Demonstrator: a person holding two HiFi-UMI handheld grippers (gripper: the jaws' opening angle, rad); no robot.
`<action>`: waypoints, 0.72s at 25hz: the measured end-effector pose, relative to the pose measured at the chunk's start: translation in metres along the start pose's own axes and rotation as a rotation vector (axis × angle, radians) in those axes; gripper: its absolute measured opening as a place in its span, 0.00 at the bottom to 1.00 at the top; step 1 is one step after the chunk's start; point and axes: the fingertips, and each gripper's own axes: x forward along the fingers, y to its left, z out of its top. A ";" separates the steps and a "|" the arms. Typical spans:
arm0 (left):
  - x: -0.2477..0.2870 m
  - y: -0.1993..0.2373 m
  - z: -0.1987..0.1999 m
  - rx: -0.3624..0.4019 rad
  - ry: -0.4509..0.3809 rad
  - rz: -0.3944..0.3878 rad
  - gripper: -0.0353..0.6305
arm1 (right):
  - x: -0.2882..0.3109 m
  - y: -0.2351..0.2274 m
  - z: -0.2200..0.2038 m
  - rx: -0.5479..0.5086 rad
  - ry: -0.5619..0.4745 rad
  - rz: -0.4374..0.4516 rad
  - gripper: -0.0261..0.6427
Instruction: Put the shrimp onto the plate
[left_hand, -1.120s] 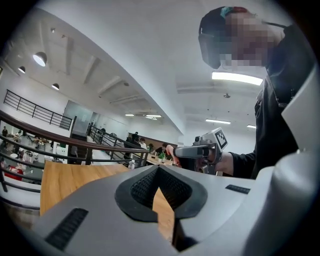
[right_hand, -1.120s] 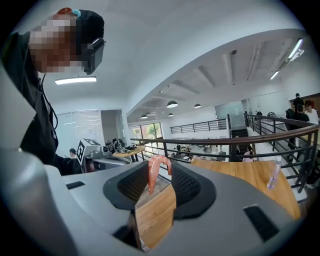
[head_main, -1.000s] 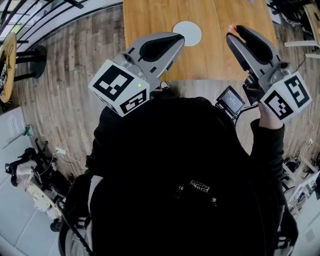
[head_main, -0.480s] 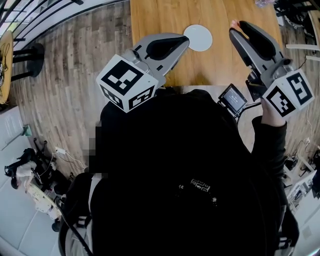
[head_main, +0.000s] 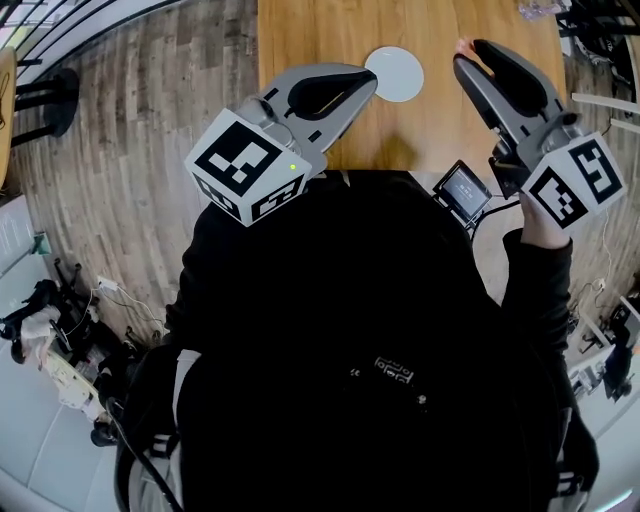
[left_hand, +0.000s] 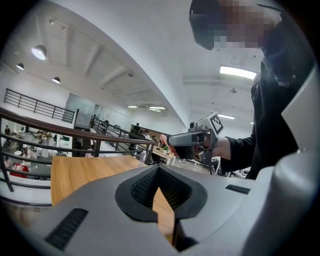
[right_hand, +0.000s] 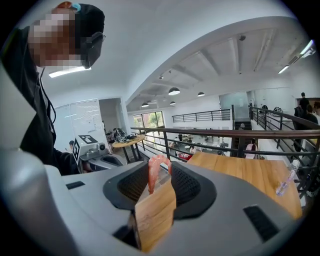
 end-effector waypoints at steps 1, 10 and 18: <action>0.001 0.004 0.001 -0.010 -0.002 0.012 0.06 | 0.004 -0.004 0.000 0.000 0.006 0.012 0.27; 0.004 0.010 -0.025 -0.064 0.008 0.102 0.06 | 0.025 -0.023 -0.032 0.000 0.062 0.101 0.27; 0.004 0.010 -0.017 -0.070 0.003 0.147 0.06 | 0.034 -0.036 -0.029 -0.020 0.077 0.138 0.27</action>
